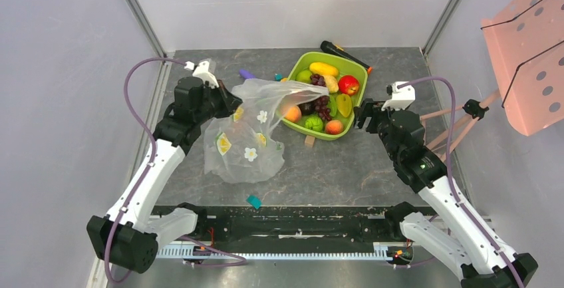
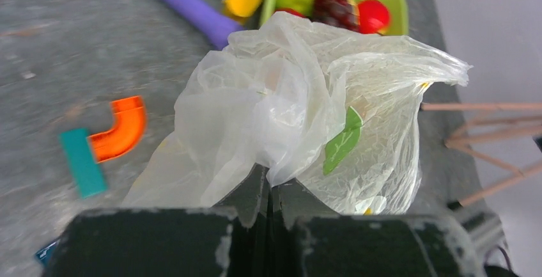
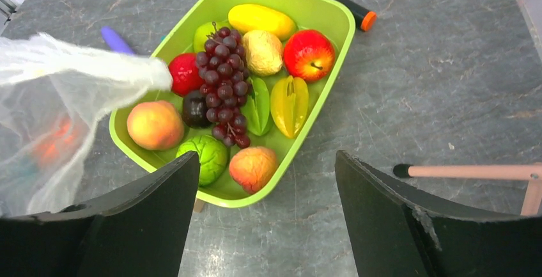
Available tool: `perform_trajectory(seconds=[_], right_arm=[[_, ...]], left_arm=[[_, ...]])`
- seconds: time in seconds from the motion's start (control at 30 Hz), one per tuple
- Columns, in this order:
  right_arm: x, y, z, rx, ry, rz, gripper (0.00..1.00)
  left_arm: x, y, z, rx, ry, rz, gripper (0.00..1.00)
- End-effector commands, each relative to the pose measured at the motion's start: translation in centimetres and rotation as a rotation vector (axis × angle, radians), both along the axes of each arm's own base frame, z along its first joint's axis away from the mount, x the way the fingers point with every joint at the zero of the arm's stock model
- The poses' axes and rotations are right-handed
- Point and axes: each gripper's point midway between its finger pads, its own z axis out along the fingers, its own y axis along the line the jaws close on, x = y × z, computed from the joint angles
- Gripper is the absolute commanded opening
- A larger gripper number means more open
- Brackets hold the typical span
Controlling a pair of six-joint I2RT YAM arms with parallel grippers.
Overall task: Take the fake fruits out of the plastic bag
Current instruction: Adjust the plastic bag at the center of the board.
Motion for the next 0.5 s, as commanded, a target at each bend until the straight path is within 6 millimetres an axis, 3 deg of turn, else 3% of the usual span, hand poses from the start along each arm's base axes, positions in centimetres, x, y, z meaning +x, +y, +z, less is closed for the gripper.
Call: perform_trajectory(seconds=[0.0, 0.07, 0.17, 0.23, 0.27, 0.47], right_arm=[[-0.5, -0.1, 0.0, 0.038, -0.015, -0.004, 0.8], [-0.7, -0.2, -0.2, 0.035, -0.008, -0.008, 0.8], [-0.8, -0.3, -0.4, 0.029, 0.003, -0.007, 0.8], [-1.0, -0.5, -0.7, 0.021, 0.012, -0.012, 0.8], [-1.1, -0.6, -0.8, 0.019, 0.015, -0.015, 0.8], [-1.6, -1.5, -1.7, -0.001, 0.033, -0.045, 0.82]], left_arm=[[0.9, 4.1, -0.8, 0.105, 0.027, 0.145, 0.03], [1.1, 4.6, -2.0, 0.118, 0.059, 0.167, 0.22], [1.3, 5.3, -3.5, 0.142, 0.105, 0.196, 0.7], [1.4, 5.9, -4.0, 0.158, 0.124, 0.222, 0.95], [1.3, 6.1, -3.9, 0.161, 0.127, 0.23, 0.99], [0.7, 8.0, -1.5, 0.196, 0.065, 0.309, 1.0]])
